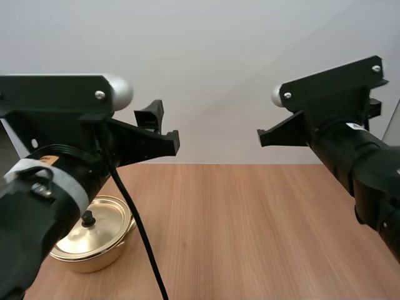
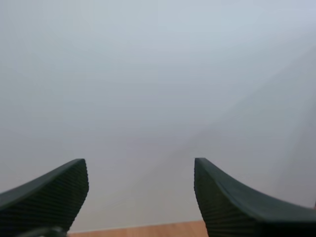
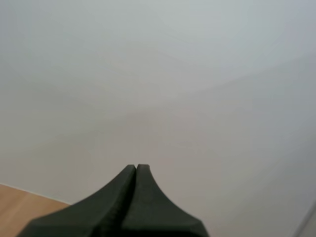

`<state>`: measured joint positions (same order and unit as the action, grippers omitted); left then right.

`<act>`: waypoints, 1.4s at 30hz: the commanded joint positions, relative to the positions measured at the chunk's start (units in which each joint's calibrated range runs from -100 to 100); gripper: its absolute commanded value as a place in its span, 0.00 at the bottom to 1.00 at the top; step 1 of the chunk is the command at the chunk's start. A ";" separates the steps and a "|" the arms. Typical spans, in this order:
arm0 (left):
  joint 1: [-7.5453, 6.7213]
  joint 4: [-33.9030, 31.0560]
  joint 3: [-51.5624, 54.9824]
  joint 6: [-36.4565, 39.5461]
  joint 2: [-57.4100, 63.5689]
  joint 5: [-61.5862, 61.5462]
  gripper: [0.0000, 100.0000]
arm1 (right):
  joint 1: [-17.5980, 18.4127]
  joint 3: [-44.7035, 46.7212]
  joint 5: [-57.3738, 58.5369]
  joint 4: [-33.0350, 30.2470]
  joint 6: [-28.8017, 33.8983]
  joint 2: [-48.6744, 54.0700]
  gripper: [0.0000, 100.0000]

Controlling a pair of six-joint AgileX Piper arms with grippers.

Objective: Open the pot, put the car inside, and close it

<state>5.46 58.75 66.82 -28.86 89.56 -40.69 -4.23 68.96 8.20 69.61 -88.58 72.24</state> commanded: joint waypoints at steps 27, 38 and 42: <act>-6.26 -87.74 33.10 69.31 7.70 18.28 1.00 | 1.03 31.04 -4.41 11.27 -1.60 13.23 0.00; -6.26 -79.40 33.18 64.14 10.44 8.86 1.00 | 0.34 31.04 -7.45 14.96 -1.60 15.65 0.00; -6.26 -79.60 33.18 64.14 10.44 9.08 1.00 | 0.44 31.04 -9.16 14.20 -1.60 15.65 0.00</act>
<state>-0.82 -9.91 100.00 34.12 100.00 -31.60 -3.85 100.00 0.00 84.10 -90.17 87.85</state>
